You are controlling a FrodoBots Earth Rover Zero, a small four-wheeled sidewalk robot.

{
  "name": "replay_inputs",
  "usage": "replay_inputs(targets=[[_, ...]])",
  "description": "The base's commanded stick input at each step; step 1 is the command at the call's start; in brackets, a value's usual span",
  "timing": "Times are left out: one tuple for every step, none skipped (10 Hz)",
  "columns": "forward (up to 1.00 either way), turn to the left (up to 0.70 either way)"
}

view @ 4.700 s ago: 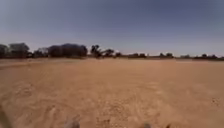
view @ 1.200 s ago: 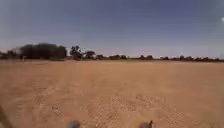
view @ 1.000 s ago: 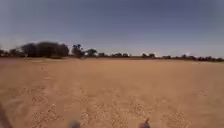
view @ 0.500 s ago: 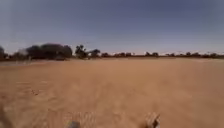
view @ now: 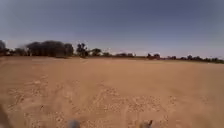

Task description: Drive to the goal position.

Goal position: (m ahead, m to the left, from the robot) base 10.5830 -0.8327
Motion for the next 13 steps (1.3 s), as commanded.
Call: replay_inputs(targets=[[0.70, 0.00], [0.70, 0.00], [0.70, 0.00], [0.70, 0.00], [0.70, 0.00], [0.70, 0.00], [0.70, 0.00], [0.70, 0.00], [0.70, 0.00], [0.70, -0.04], [0.70, -0.35], [0.70, -0.35], [0.70, -0.35]])
